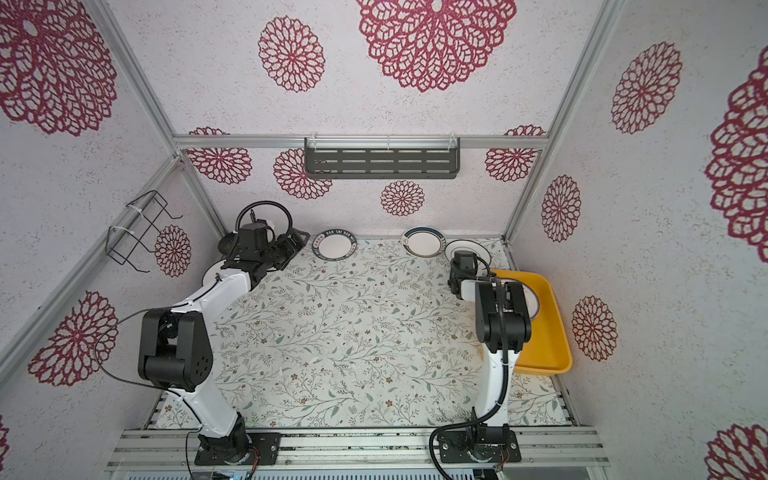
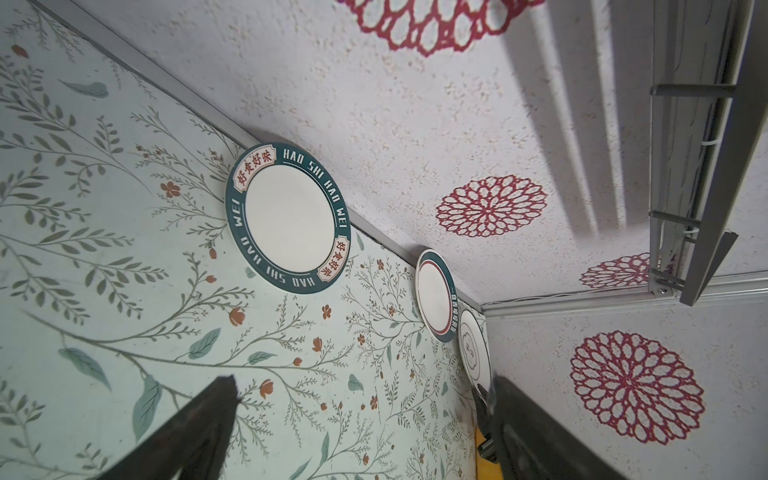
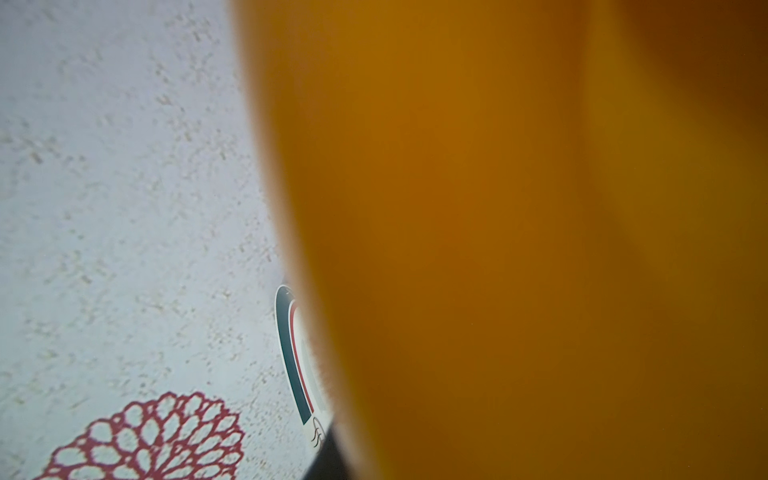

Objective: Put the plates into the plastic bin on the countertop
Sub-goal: 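Lower the right gripper beside the bin edge near the plates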

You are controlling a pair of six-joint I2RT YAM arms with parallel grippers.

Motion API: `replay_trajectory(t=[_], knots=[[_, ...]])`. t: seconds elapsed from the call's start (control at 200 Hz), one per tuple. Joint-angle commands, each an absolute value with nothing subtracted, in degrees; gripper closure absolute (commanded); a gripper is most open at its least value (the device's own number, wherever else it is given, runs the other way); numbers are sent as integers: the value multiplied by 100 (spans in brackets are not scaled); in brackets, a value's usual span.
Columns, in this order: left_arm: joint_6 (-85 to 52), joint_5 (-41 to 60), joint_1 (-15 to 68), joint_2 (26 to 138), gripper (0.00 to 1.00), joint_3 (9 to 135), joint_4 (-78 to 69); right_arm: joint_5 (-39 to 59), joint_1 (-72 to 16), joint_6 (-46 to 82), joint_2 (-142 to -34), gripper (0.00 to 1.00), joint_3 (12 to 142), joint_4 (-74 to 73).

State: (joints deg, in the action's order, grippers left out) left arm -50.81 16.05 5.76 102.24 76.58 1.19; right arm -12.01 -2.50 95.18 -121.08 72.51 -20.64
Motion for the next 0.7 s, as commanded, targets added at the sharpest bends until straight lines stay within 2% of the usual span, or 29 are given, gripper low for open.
replay_trajectory(t=[0.0,0.16,0.696], knots=[[-4946,1426,480,9843,3,7538,0,-985,-246,9859,-12248,92,7096,-1523],[-4948,1415,405,9671,3,7325,0,-993,-246,9559,-12208,100,7245,-1595],[-5065,1433,396,9484,3,6999,-278,-887,-316,8687,-12081,100,7627,-1932]])
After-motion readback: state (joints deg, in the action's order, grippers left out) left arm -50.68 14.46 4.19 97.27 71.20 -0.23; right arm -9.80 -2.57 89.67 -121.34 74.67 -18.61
